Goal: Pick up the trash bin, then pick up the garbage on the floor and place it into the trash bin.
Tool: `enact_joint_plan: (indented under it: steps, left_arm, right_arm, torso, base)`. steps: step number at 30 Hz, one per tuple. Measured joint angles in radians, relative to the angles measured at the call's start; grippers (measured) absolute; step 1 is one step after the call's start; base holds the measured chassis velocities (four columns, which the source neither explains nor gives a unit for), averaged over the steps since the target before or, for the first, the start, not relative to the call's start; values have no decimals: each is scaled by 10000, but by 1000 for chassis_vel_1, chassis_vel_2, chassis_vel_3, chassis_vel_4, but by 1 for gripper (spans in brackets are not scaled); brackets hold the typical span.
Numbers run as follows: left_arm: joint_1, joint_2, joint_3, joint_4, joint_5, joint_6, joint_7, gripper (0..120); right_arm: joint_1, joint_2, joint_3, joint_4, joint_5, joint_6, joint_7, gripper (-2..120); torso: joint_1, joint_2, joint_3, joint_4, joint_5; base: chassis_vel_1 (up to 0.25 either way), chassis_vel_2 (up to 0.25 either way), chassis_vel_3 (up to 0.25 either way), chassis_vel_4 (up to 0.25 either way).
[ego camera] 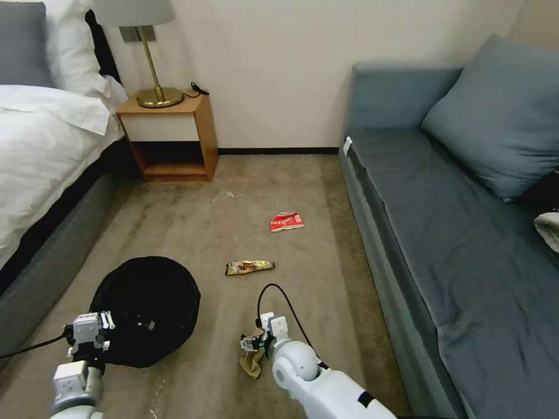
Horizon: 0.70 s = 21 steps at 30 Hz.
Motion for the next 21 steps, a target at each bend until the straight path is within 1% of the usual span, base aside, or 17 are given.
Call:
enact_joint_plan:
  steps: [1, 2, 3, 4, 6, 7, 10, 11, 14, 16, 17, 18, 19, 20, 21]
  left_arm:
    - [22, -3, -41, -26, 0, -21, -3, 6]
    - [34, -7, -55, -29, 0, -32, -3, 6]
    - [34, -7, -55, -29, 0, -32, -3, 6]
    - [45, -12, -65, -29, 0, -42, -3, 6]
    - [59, -48, -70, -30, 0, -73, -6, 6]
    - [59, -48, -70, -30, 0, -73, -6, 6]
    - [70, -92, -27, -30, 10, -142, -8, 6]
    - [70, -92, -27, -30, 10, -142, -8, 6]
    - [82, -101, 1, -36, 17, -200, -8, 6]
    - [85, -101, 3, -44, 17, -200, -8, 6]
    - [87, -98, 6, -76, 17, -200, -8, 6]
    - [87, -96, 7, -84, 17, -200, -8, 6]
    - [87, -96, 7, -84, 17, -200, -8, 6]
    - [87, -95, 11, -89, 17, -200, -8, 6]
    - [87, -95, 19, -89, 16, -200, -8, 6]
  right_arm:
    - [-40, -41, -1, -133, -524, 201, -236, 91]
    - [-62, -83, -10, -179, -743, 289, -345, 88]
    - [-62, -83, -10, -179, -743, 289, -345, 88]
    - [-84, -126, -22, -184, -844, 328, -407, 85]
    - [-168, -293, -49, -114, -993, 390, -578, 73]
    - [-168, -293, -49, -114, -993, 390, -578, 73]
    - [-259, -452, -31, 41, -1153, 535, -944, 57]
    - [-259, -452, -31, 41, -1153, 535, -944, 57]
    - [-315, -542, 18, 53, -1522, 818, -1363, 42]
    - [-323, -554, 19, 54, -1554, 854, -1394, 41]
    - [-344, -586, 20, 81, -1606, 957, -1433, 33]
    - [-350, -600, 21, 99, -1661, 1059, -1457, 29]
    - [-350, -600, 21, 99, -1661, 1059, -1457, 29]
    - [-354, -620, 25, 101, -1778, 1230, -1524, 25]
    - [-353, -658, 35, 83, -1923, 1615, -1692, 19]
  torso:
    - [0, 1, 0, -1, 0]
    - [0, 1, 0, -1, 0]
    - [0, 1, 0, -1, 0]
    - [0, 0, 0, -1, -1]
    - [0, 0, 0, -1, 0]
    - [0, 0, 0, -1, 0]
    - [0, 1, -1, -1, 0]
    - [0, 1, -1, -1, 0]
    - [0, 0, 0, -1, 0]
    - [0, 0, 0, -1, 0]
    - [0, 0, 0, -1, 0]
    - [0, 0, 0, -1, 1]
    - [0, 0, 0, -1, 1]
    - [0, 0, 0, -2, 1]
    - [0, 0, 0, -1, 0]
  base:
    - [0, 0, 0, 0]
    - [0, 0, 0, 0]
    - [0, 0, 0, 0]
    - [0, 0, 0, 0]
    - [0, 0, 0, 0]
    - [0, 0, 0, 0]
    - [0, 0, 0, 0]
    - [0, 0, 0, 0]
    - [0, 0, 0, 0]
    - [0, 0, 0, 0]
    - [0, 0, 0, 0]
    - [0, 0, 0, 0]
    - [0, 0, 0, 0]
    - [0, 0, 0, 0]
    - [0, 0, 0, 0]
